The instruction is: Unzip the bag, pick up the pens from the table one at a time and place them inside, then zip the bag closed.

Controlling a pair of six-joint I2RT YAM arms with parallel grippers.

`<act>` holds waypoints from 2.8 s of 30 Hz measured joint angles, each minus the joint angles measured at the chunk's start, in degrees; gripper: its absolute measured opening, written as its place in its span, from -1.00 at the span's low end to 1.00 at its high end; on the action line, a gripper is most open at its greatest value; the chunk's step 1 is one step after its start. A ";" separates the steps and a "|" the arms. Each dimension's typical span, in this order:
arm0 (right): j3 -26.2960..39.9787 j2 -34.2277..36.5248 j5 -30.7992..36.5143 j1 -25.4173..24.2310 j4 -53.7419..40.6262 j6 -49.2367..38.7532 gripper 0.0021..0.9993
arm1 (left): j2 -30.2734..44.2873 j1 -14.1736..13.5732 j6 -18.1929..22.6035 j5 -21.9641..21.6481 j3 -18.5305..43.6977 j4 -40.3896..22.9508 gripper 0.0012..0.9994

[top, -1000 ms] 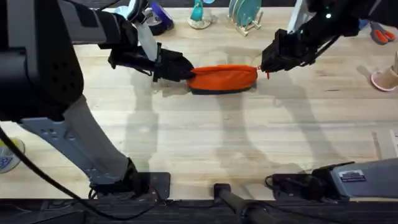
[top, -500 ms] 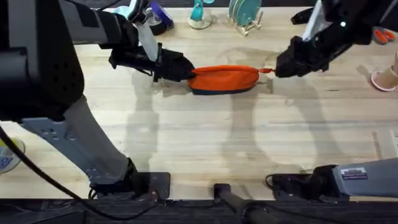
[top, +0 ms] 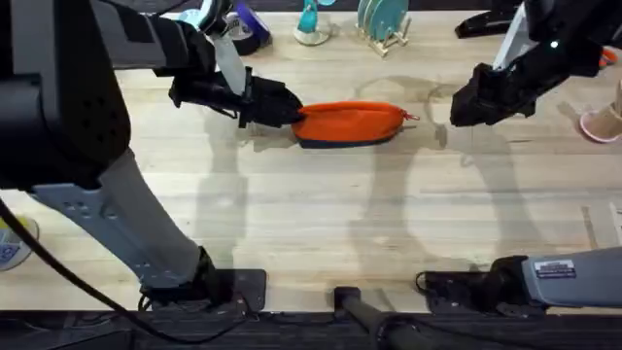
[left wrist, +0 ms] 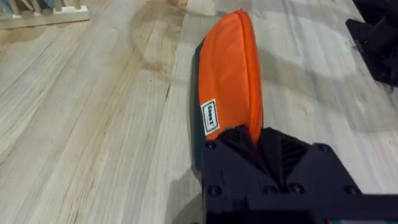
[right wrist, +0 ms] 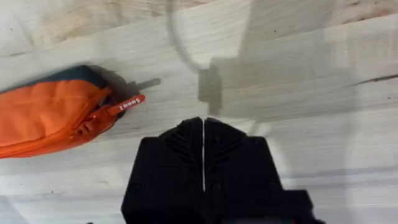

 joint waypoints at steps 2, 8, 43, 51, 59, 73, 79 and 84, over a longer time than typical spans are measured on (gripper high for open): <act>0.00 0.01 0.02 0.00 0.01 -0.29 -0.94 | 0.00 0.00 -0.17 0.00 0.00 0.00 -0.92; -0.04 -1.23 0.02 0.00 -0.02 -1.34 -0.94 | 0.00 0.02 -0.22 0.00 0.00 0.00 -0.92; -0.04 -33.64 -12.05 0.00 -12.38 -20.64 0.92 | 0.00 0.02 -0.22 -0.02 0.00 0.02 -0.92; -0.04 -36.22 -12.24 0.00 -13.52 -21.26 0.99 | 0.00 0.47 -0.61 -0.22 0.00 0.00 0.20; -0.04 -36.26 -12.24 0.00 -13.51 -21.47 0.99 | 0.00 0.98 -1.31 -0.26 -0.02 0.02 0.99; -0.04 -36.26 -12.24 0.00 -13.15 -21.47 0.99 | -0.04 1.98 -10.18 -2.43 6.51 -7.49 0.99; -0.04 -36.26 -12.24 0.00 -13.11 -21.47 0.99 | -3.21 2.01 -12.00 -9.44 10.87 -12.45 1.00; -0.04 -36.28 -12.24 0.00 -13.11 -21.47 0.99 | -11.22 2.01 -16.69 -15.64 11.72 -12.55 1.00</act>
